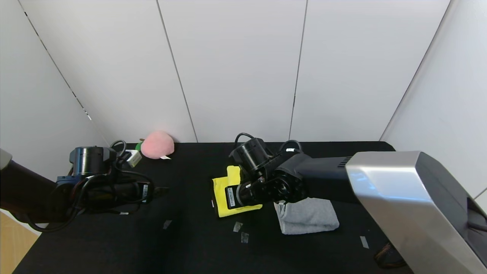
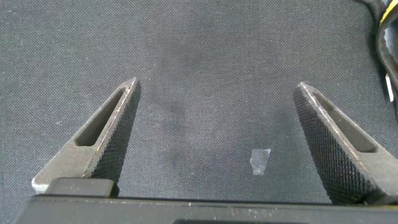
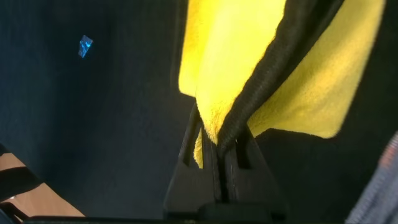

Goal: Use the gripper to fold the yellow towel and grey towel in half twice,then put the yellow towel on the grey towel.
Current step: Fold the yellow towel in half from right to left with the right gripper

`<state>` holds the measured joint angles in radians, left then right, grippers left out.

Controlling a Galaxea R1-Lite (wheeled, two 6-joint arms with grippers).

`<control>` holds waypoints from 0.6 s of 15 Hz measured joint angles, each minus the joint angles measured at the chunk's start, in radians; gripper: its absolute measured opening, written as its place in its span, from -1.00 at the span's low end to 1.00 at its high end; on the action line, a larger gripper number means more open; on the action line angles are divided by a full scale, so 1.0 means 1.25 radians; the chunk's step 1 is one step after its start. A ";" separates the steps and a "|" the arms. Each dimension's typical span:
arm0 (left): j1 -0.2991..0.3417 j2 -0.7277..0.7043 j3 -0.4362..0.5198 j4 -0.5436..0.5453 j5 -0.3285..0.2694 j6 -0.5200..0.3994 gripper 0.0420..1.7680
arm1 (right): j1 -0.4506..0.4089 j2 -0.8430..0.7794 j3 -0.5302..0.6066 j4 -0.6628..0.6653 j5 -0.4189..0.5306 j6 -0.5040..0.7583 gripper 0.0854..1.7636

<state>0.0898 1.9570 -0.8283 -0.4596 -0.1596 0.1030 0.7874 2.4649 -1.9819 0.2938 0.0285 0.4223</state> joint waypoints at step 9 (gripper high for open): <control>-0.001 0.000 0.003 -0.001 0.000 0.002 0.94 | 0.005 0.043 -0.007 -0.050 -0.001 -0.022 -0.23</control>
<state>0.0885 1.9574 -0.8240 -0.4604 -0.1594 0.1060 0.7932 2.5183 -1.9902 0.2317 0.0272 0.3949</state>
